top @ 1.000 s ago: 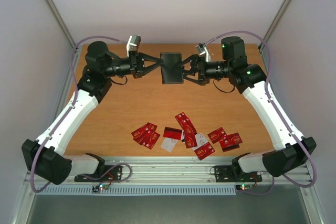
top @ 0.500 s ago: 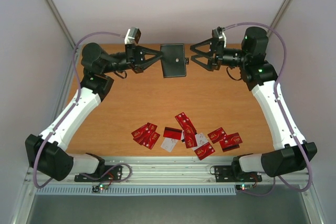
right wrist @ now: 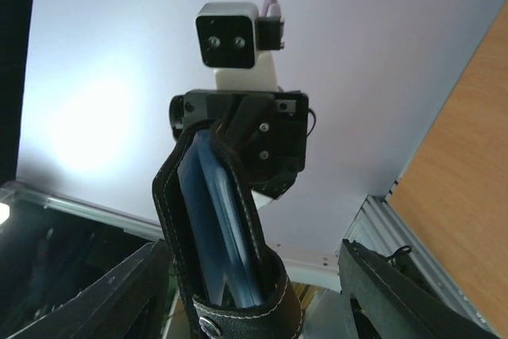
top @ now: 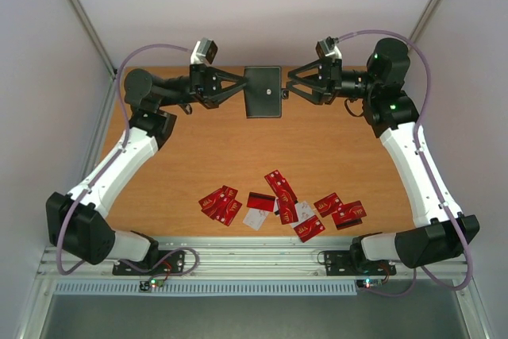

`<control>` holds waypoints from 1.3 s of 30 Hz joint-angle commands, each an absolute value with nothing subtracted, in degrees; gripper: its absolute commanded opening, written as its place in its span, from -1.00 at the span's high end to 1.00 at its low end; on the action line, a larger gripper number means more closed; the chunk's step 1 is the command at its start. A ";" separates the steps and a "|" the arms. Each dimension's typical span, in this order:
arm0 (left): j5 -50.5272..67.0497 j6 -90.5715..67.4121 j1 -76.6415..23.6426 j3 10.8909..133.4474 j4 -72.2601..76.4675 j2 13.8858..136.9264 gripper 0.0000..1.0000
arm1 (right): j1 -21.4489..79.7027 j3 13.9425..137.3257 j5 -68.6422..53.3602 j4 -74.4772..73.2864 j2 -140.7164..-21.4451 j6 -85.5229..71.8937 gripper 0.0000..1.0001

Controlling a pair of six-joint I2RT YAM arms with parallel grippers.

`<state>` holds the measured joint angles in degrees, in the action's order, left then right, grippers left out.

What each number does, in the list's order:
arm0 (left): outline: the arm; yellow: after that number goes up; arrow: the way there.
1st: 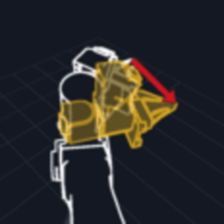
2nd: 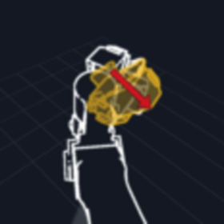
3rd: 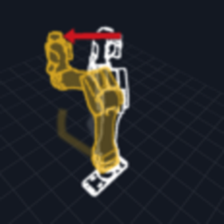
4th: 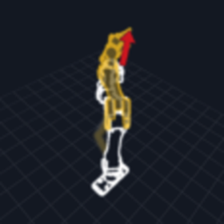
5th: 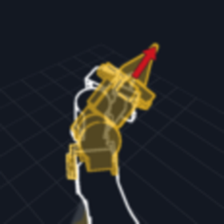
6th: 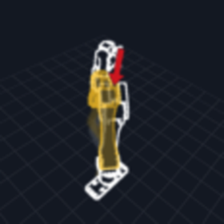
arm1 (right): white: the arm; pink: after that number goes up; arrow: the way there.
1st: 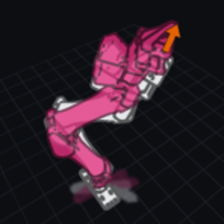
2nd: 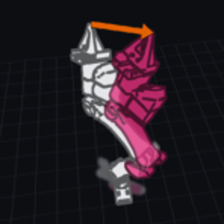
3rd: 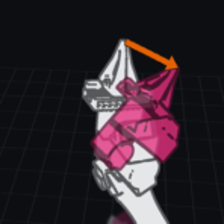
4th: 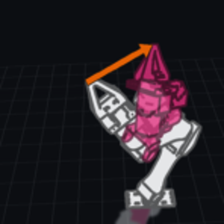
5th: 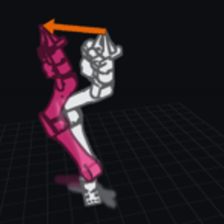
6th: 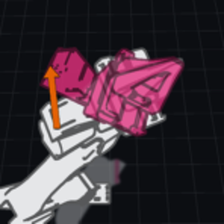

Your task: Put the credit cards into the card holder

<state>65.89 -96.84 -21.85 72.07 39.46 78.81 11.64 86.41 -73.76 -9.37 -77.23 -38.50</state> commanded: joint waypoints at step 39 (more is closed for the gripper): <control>59.57 -65.00 -15.82 62.41 -2.24 74.61 -0.40 | 18.81 91.88 -57.91 -51.91 -82.27 -14.84 0.98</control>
<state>64.20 -87.29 -19.27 63.42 25.74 78.32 18.46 90.11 -66.70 -34.39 -79.85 -24.75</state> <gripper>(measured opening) 0.656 0.085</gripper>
